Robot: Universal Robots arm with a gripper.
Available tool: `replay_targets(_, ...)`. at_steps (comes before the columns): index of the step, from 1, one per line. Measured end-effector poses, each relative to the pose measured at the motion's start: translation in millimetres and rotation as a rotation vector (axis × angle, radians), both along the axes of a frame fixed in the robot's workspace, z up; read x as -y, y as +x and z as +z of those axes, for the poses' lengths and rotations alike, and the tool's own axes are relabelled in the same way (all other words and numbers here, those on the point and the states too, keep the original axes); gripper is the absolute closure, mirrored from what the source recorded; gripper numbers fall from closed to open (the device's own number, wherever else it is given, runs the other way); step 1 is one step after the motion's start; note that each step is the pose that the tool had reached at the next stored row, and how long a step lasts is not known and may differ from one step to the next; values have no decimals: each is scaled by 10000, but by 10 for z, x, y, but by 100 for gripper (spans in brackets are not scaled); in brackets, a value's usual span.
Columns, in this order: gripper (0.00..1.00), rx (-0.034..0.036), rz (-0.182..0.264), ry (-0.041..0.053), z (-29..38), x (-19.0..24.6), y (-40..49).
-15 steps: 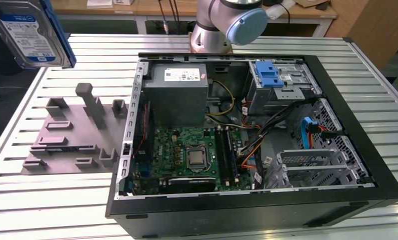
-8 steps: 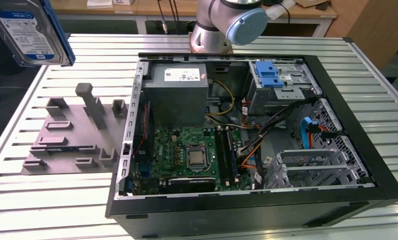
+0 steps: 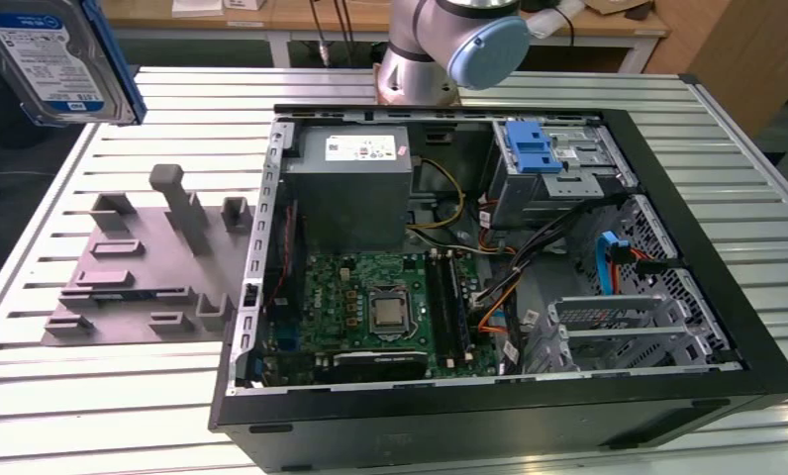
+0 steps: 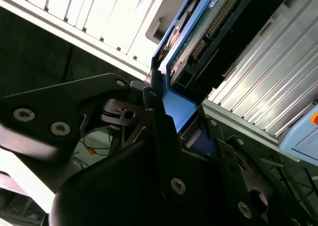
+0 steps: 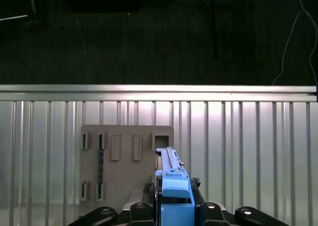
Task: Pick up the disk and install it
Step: 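Pick up the disk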
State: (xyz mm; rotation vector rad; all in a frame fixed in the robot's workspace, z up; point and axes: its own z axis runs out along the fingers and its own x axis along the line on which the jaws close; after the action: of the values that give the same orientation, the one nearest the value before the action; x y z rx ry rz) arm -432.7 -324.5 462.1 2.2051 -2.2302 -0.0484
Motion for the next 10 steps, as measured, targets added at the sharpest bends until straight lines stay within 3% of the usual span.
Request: replay_targets(10, 64, 0, 0, 0, 82, 0, 0)
